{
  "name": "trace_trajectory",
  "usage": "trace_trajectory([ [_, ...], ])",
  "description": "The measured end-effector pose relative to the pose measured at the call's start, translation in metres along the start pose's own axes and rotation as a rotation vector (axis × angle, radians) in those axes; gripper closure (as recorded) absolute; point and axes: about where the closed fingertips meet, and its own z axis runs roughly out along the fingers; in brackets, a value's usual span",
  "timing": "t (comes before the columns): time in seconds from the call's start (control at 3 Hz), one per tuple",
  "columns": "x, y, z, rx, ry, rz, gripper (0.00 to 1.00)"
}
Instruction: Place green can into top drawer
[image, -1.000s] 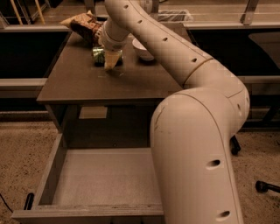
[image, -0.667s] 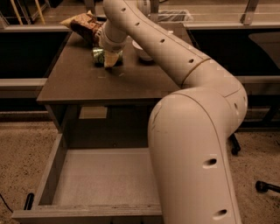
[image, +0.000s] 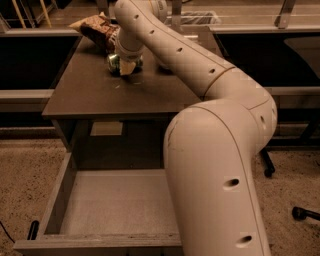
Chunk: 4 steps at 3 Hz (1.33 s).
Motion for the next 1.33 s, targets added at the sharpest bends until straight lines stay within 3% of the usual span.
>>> trace_trajectory([
  [0.33, 0.0, 0.0, 0.0, 0.0, 0.0, 0.0, 0.6],
  [0.67, -0.002, 0.017, -0.03, -0.016, -0.086, -0.035, 0.6],
  [1.0, -0.005, 0.061, -0.095, -0.089, -0.208, -0.135, 0.62],
  [1.33, -0.007, 0.099, -0.142, -0.194, -0.236, -0.23, 0.62],
])
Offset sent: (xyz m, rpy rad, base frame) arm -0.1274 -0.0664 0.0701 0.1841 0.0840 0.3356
